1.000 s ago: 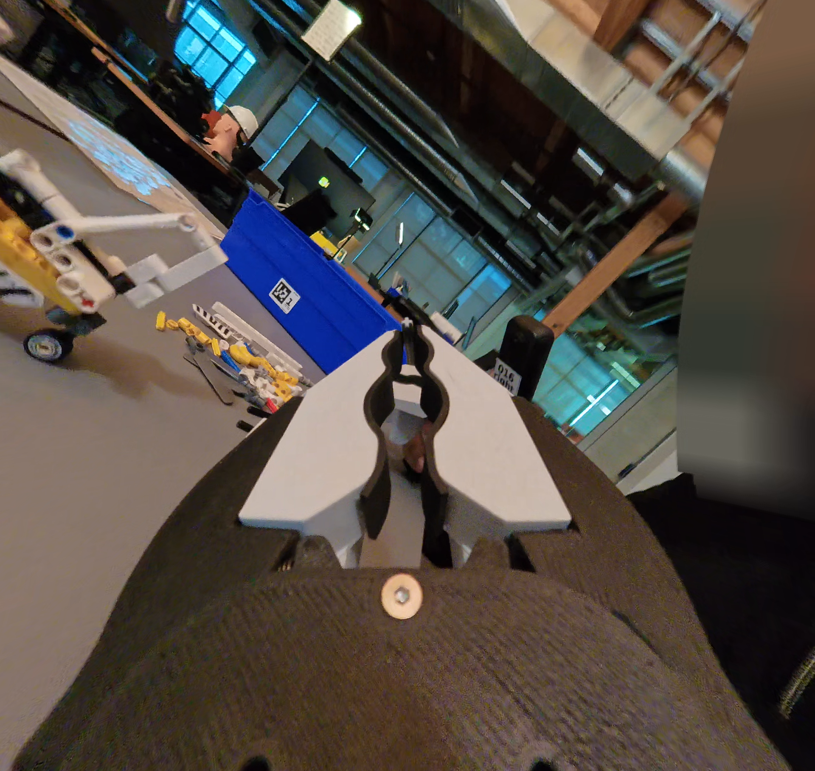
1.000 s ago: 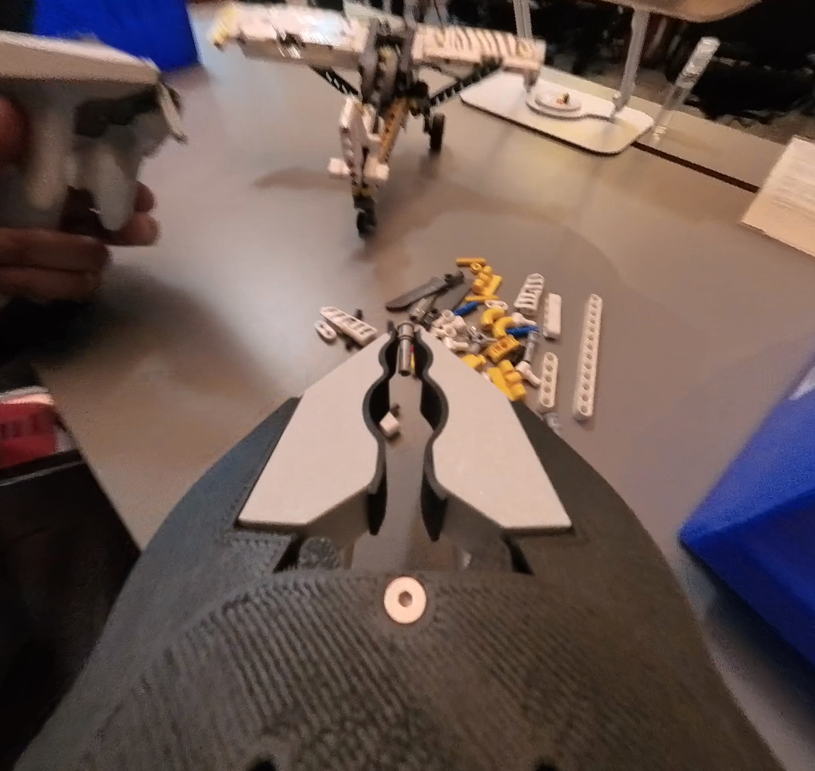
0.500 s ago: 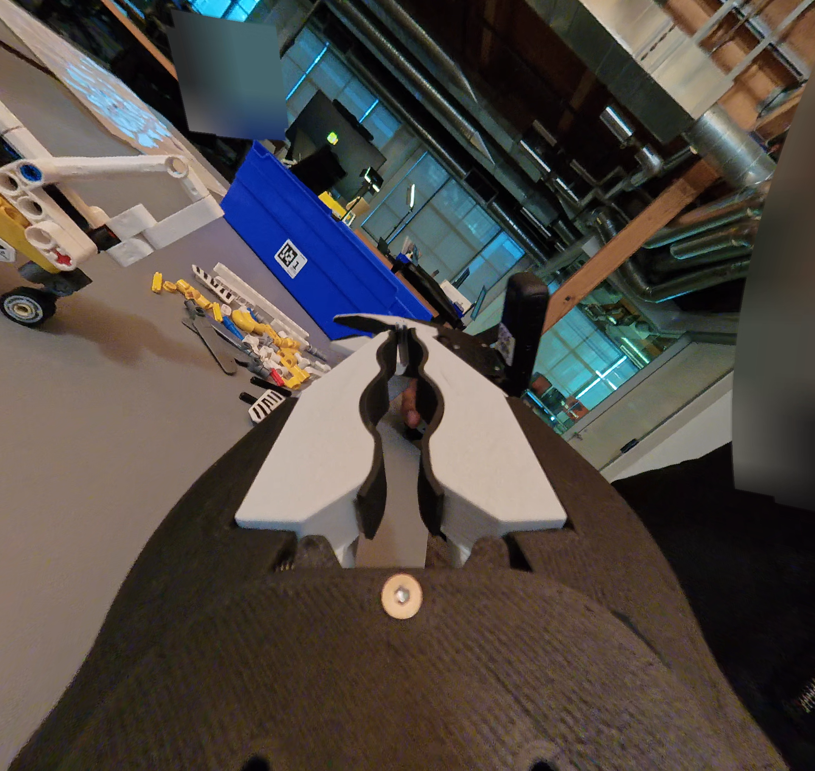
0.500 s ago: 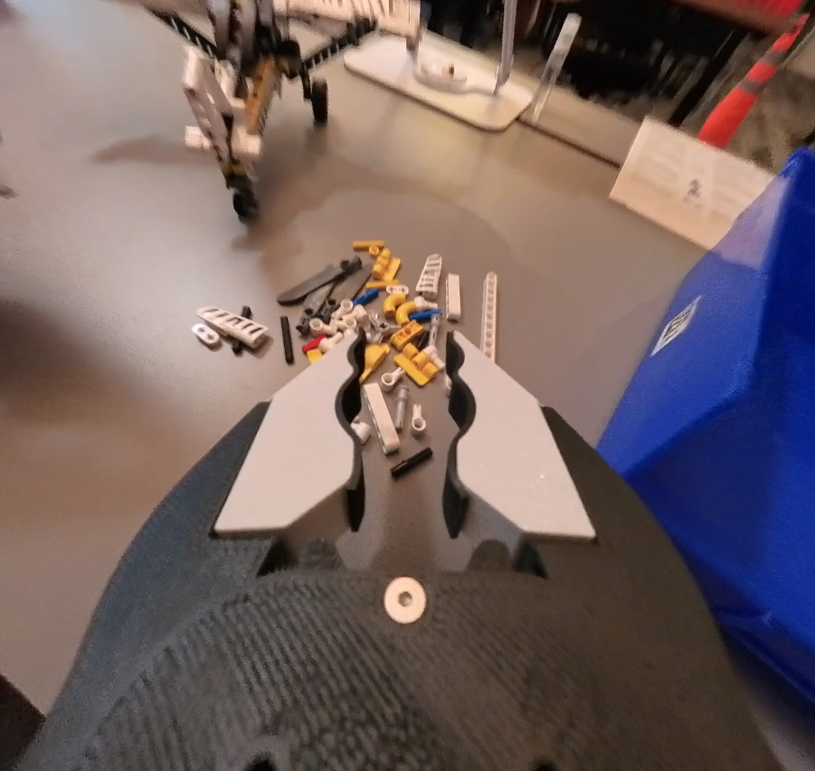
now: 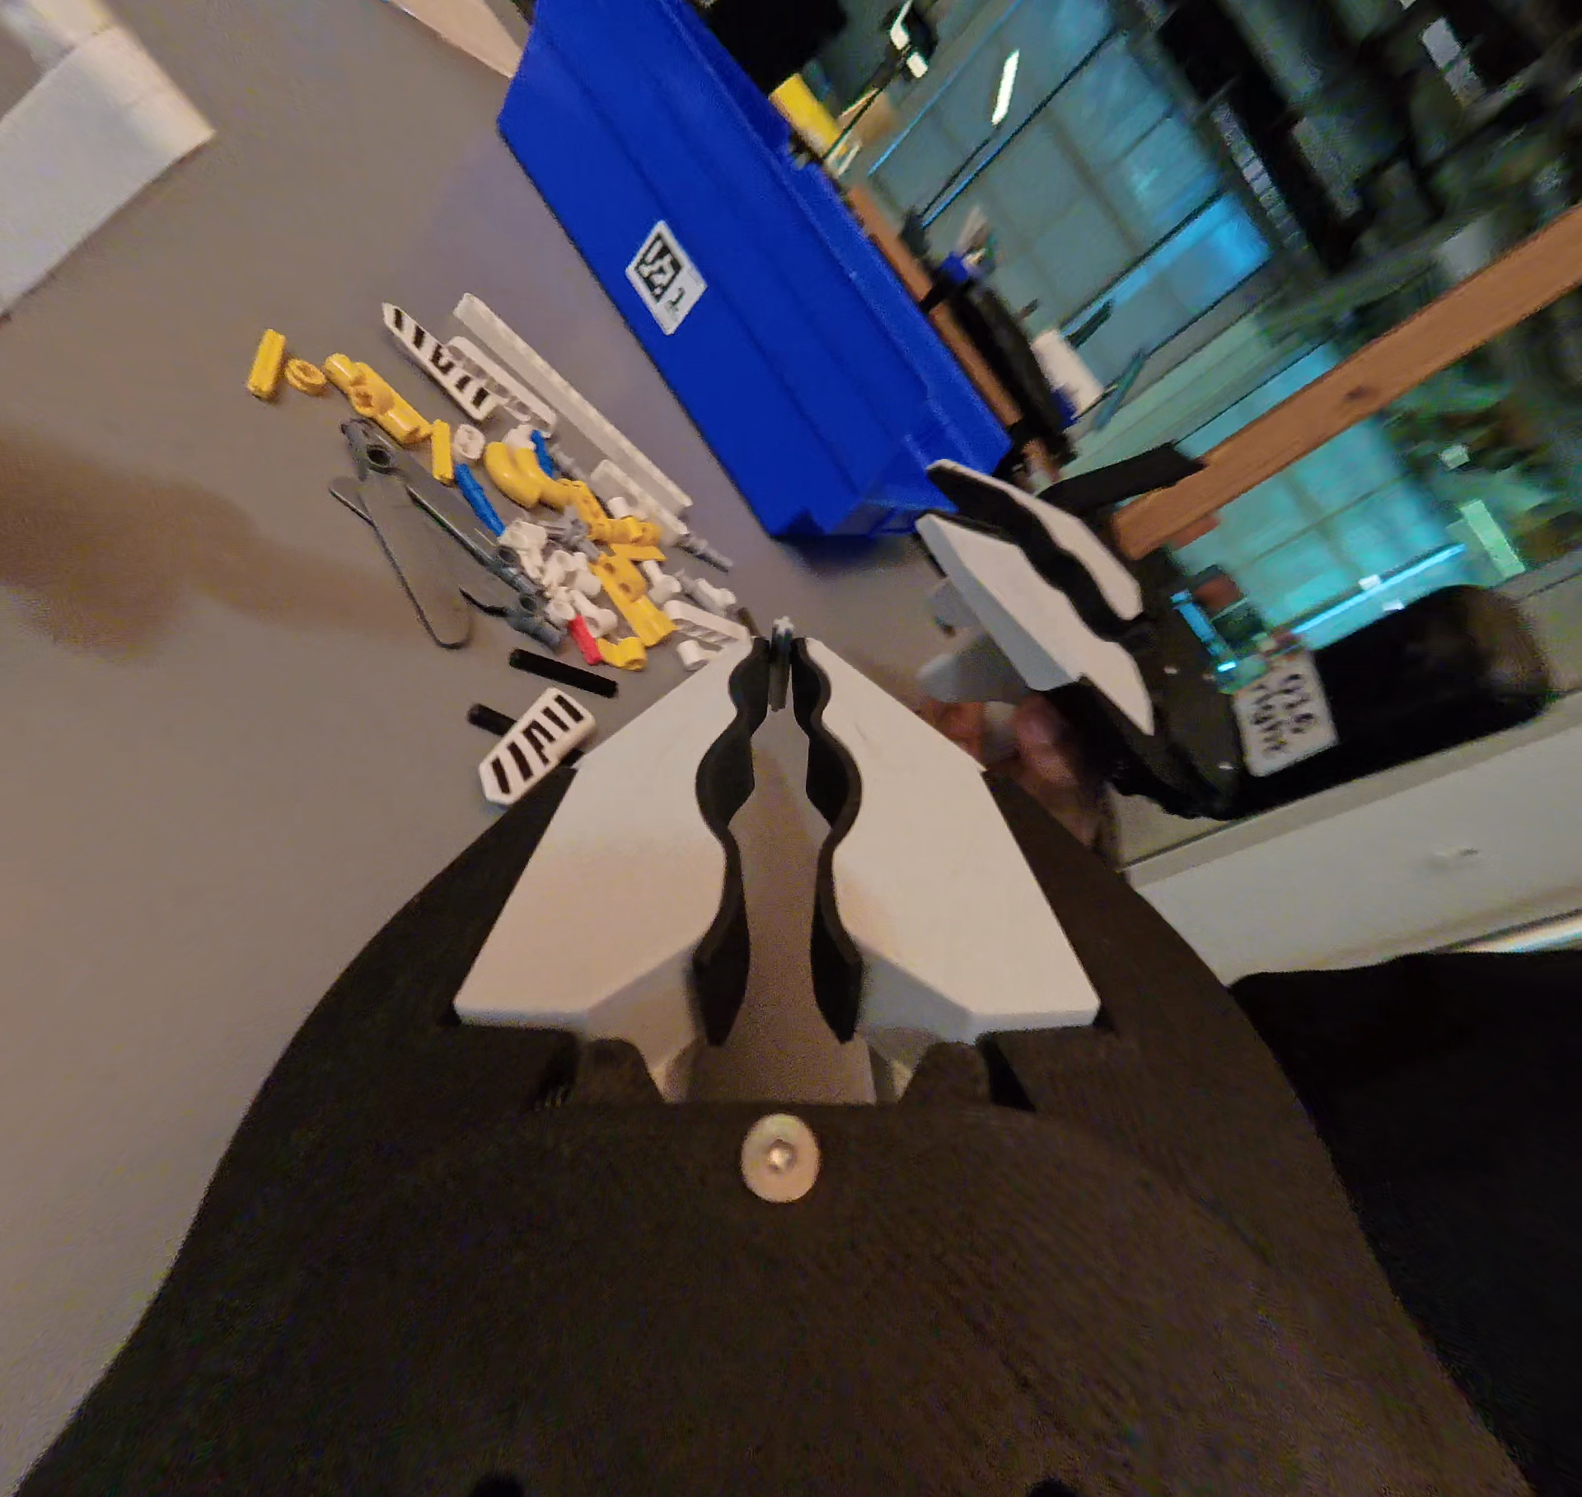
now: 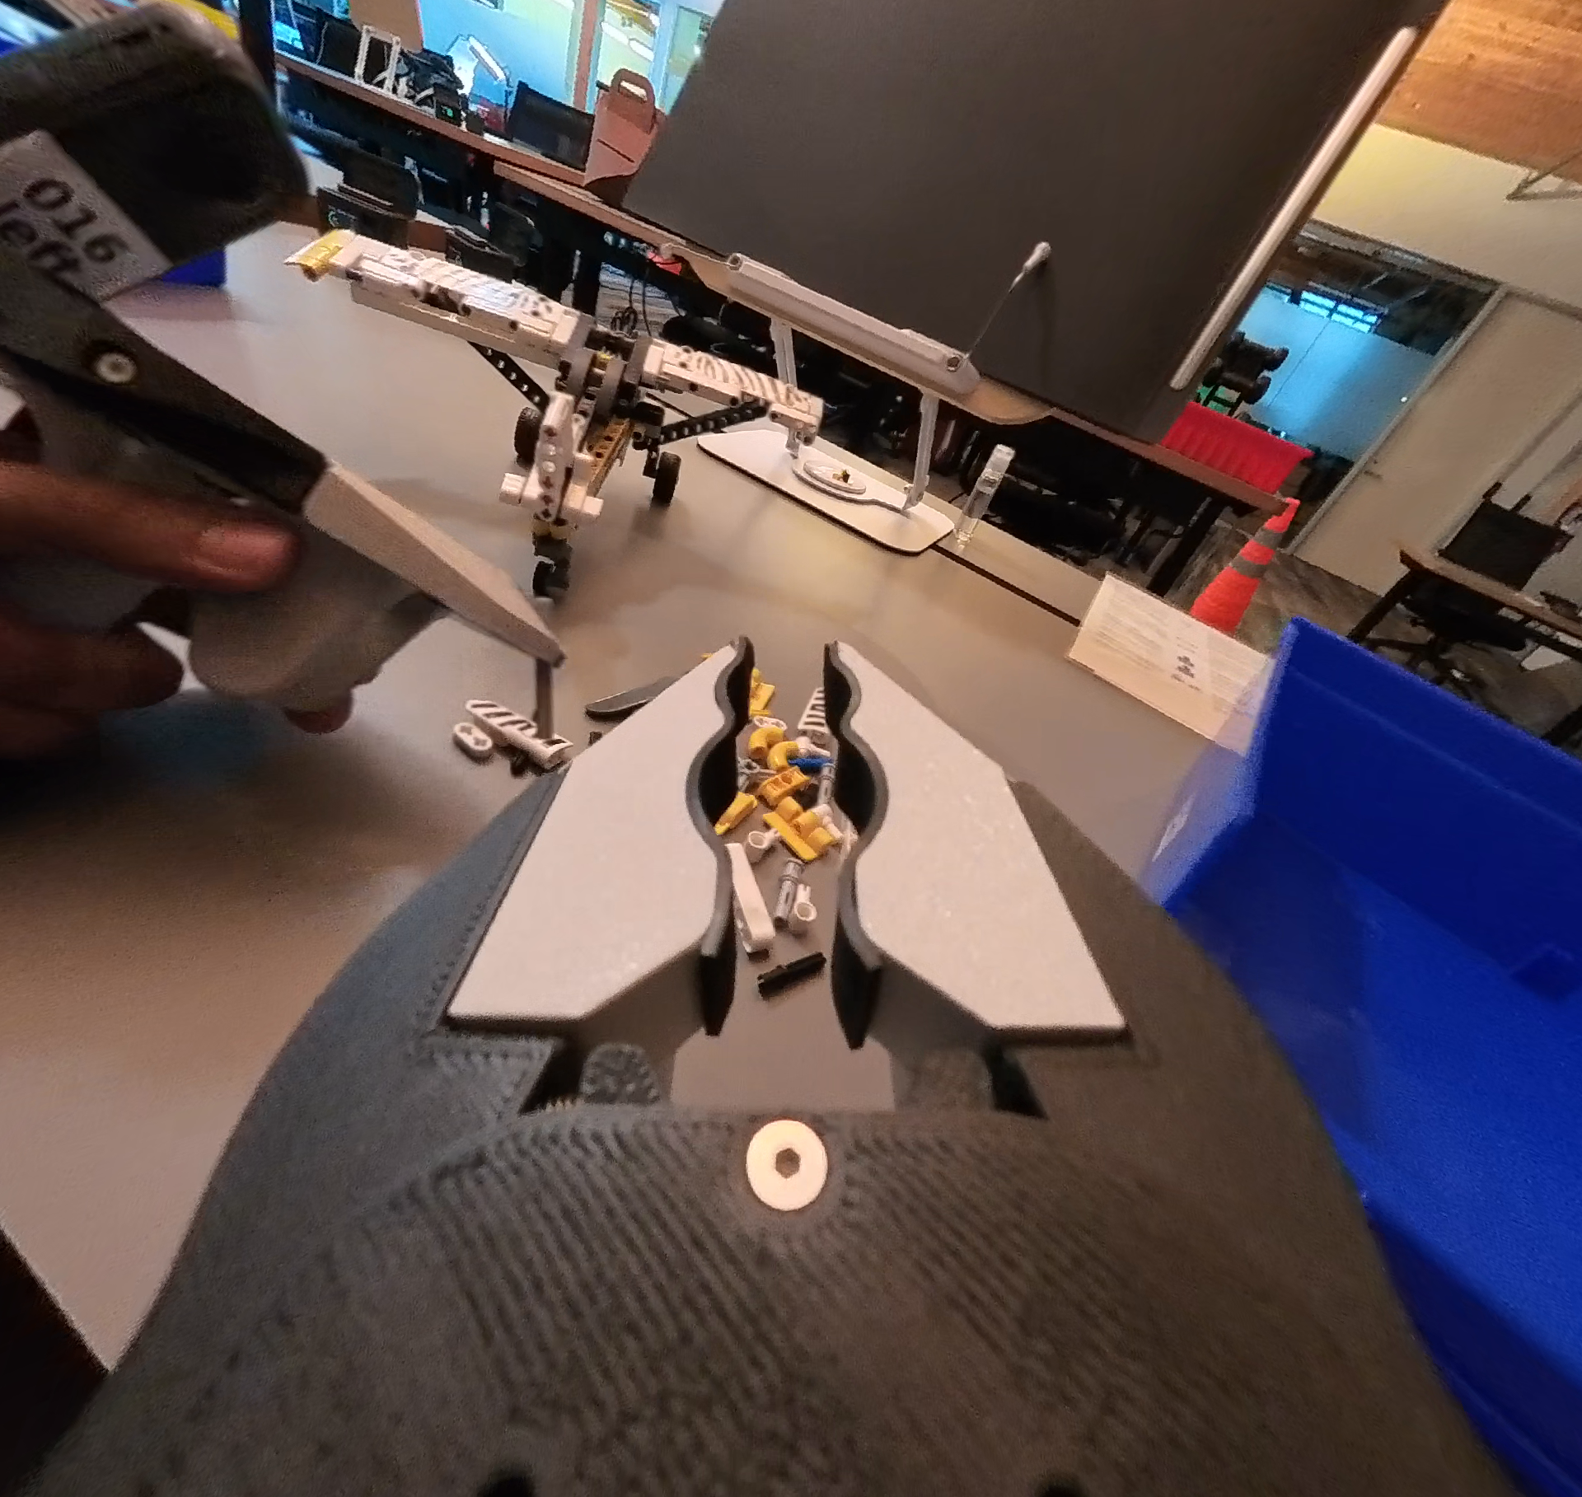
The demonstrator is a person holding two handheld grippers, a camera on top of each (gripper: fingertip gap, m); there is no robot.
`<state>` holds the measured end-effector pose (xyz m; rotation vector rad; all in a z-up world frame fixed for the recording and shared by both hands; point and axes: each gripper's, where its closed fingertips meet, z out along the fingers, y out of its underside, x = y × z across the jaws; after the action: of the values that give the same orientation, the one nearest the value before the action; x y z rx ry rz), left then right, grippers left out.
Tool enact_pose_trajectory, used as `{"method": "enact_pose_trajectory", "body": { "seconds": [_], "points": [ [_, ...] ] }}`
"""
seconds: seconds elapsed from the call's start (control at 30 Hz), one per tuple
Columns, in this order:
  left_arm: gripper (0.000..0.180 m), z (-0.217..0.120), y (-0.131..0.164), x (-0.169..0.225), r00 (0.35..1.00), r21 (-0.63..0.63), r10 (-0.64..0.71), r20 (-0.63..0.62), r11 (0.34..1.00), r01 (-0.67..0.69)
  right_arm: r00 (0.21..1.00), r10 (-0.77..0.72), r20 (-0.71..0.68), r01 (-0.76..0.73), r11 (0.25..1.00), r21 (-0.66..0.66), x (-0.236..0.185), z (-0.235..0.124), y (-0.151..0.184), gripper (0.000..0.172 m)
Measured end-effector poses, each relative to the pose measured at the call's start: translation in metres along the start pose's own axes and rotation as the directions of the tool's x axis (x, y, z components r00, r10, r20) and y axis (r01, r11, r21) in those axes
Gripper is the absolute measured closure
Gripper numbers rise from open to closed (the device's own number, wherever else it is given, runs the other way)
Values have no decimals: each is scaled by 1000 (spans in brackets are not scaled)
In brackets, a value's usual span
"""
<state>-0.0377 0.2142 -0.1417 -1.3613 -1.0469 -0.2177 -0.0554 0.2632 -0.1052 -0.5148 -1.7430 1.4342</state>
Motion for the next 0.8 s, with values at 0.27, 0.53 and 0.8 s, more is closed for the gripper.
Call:
{"method": "enact_pose_trajectory", "body": {
  "seconds": [0.27, 0.53, 0.8],
  "points": [
    [168, 15, 9, -8, 998, -107, 30, 51, 994, -25, 998, -56, -9, 56, 997, 55, -5, -6, -7, 166],
    [164, -7, -17, -2, 1000, 114, -2, -18, 993, 4, 999, -25, -35, 29, 992, 119, 2, -12, -14, 168],
    [165, -7, -16, 1, 999, 112, 10, -32, 994, -7, 995, 19, 97, -8, 993, -118, -15, -12, 14, 160]
  ]
}}
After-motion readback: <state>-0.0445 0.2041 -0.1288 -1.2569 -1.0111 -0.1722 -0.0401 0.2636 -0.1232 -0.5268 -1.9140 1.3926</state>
